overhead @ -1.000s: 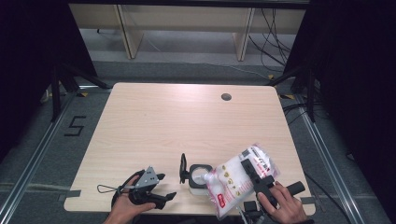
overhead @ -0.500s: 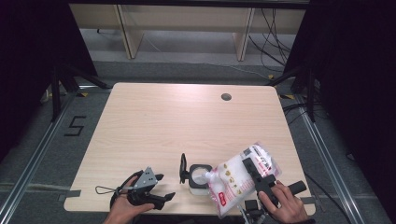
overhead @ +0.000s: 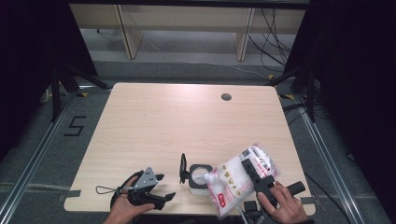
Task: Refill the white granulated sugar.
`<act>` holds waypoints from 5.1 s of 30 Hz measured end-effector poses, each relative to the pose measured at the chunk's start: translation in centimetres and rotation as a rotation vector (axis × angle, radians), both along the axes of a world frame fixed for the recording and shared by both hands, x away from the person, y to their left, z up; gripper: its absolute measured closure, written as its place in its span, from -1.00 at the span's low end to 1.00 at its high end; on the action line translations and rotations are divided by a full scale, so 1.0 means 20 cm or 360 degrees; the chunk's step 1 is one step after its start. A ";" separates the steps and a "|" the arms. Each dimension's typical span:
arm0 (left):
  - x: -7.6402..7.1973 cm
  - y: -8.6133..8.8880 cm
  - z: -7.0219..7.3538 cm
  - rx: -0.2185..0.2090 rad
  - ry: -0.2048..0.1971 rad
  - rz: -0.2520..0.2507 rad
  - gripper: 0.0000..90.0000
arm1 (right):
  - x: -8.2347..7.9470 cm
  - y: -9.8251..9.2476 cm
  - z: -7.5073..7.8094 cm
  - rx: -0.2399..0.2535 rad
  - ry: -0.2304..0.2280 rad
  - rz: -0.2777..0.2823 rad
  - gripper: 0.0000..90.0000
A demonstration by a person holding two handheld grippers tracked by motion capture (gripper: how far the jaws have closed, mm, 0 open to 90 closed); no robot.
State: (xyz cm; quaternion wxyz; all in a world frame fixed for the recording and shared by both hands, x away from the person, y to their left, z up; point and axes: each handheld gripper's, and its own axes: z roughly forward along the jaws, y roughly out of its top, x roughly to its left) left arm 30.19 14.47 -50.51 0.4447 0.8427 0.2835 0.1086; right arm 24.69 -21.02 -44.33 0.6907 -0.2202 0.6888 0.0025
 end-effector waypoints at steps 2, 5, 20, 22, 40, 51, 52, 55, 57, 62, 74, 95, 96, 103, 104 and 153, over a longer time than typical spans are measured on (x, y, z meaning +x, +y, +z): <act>0.01 0.00 0.00 0.0022 -0.0015 -0.0011 -0.52 | 0.00 0.00 0.01 -0.0018 -0.0031 0.0026 0.08; -0.01 -0.01 0.00 -0.0037 0.0031 0.0027 -0.52 | 0.00 0.00 0.01 -0.0026 -0.0031 0.0017 0.08; 0.00 0.00 0.00 -0.0017 0.0011 0.0005 -0.52 | 0.00 0.00 0.01 -0.0030 -0.0029 0.0017 0.09; 0.00 0.00 0.00 -0.0018 0.0021 0.0008 -0.52 | 0.00 0.00 0.01 -0.0025 -0.0030 0.0021 0.09; 0.00 -0.01 0.00 -0.0048 0.0024 0.0024 -0.52 | 0.00 0.00 0.01 -0.0021 -0.0034 0.0029 0.09; 0.00 0.01 0.00 -0.0010 0.0004 0.0005 -0.52 | 0.00 0.00 0.00 -0.0018 -0.0012 0.0015 0.09; 0.00 0.01 0.00 -0.0013 0.0003 0.0020 -0.52 | 0.00 0.00 0.00 -0.0016 -0.0013 0.0013 0.09; 0.00 0.00 0.00 -0.0014 0.0008 0.0006 -0.52 | 0.00 0.00 0.00 -0.0014 -0.0002 0.0010 0.09; 0.00 0.01 0.00 -0.0004 0.0018 0.0022 -0.52 | 0.00 0.00 0.01 -0.0011 -0.0019 0.0021 0.09; -0.01 0.01 0.00 -0.0010 0.0018 0.0022 -0.52 | 0.01 0.00 0.00 -0.0008 -0.0007 0.0014 0.09; 0.00 0.01 0.01 -0.0013 0.0012 0.0020 -0.52 | 0.01 0.00 0.00 -0.0016 -0.0008 0.0019 0.09; -0.01 0.01 0.00 -0.0017 0.0005 0.0039 -0.52 | 0.01 -0.01 0.01 -0.0010 -0.0027 0.0024 0.10; -0.01 0.01 0.00 -0.0020 0.0009 0.0024 -0.52 | 0.00 -0.01 0.01 -0.0011 -0.0027 0.0024 0.10; 0.00 0.01 0.01 -0.0024 0.0009 0.0032 -0.52 | 0.00 -0.01 0.01 -0.0008 -0.0028 0.0034 0.10; 0.00 0.01 0.01 -0.0010 0.0002 0.0024 -0.52 | 0.00 -0.01 0.01 -0.0014 -0.0029 0.0029 0.10; 0.00 0.02 0.01 -0.0017 -0.0030 0.0008 -0.52 | 0.01 -0.01 0.01 0.0003 -0.0014 0.0037 0.14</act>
